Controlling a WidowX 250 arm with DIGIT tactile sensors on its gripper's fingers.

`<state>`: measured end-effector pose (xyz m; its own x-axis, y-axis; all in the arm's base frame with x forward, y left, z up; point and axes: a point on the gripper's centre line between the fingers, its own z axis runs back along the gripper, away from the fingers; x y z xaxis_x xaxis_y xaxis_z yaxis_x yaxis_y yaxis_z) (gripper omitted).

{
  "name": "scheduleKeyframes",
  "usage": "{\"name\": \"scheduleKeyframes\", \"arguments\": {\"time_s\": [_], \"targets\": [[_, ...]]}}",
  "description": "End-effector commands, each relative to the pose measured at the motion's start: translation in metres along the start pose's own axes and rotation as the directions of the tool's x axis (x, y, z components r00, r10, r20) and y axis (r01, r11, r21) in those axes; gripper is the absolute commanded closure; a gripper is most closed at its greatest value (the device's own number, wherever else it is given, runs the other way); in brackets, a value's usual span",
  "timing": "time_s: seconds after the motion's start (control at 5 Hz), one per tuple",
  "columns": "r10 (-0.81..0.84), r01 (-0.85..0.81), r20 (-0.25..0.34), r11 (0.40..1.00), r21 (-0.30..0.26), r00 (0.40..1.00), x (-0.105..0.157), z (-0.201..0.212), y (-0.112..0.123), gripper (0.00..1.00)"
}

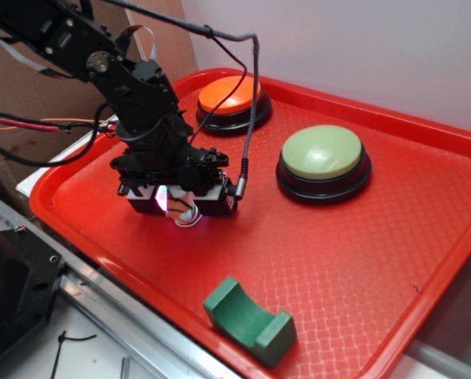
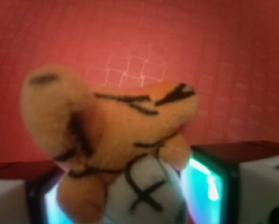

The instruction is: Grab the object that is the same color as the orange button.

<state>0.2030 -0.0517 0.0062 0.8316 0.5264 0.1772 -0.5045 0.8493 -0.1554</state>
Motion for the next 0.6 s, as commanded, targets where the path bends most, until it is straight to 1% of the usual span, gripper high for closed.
{"name": "scheduleKeyframes", "arguments": {"time_s": [0.0, 0.2, 0.4], "targets": [[-0.126, 0.128, -0.123, 0.992, 0.007, 0.984, 0.017, 0.024, -0.011, 1.0], [-0.298, 0.315, -0.203, 0.948, 0.056, 0.933, 0.028, 0.065, -0.02, 1.0], [-0.339, 0.332, -0.204, 0.941, -0.071, 0.918, 0.039, 0.115, -0.017, 1.0]]}}
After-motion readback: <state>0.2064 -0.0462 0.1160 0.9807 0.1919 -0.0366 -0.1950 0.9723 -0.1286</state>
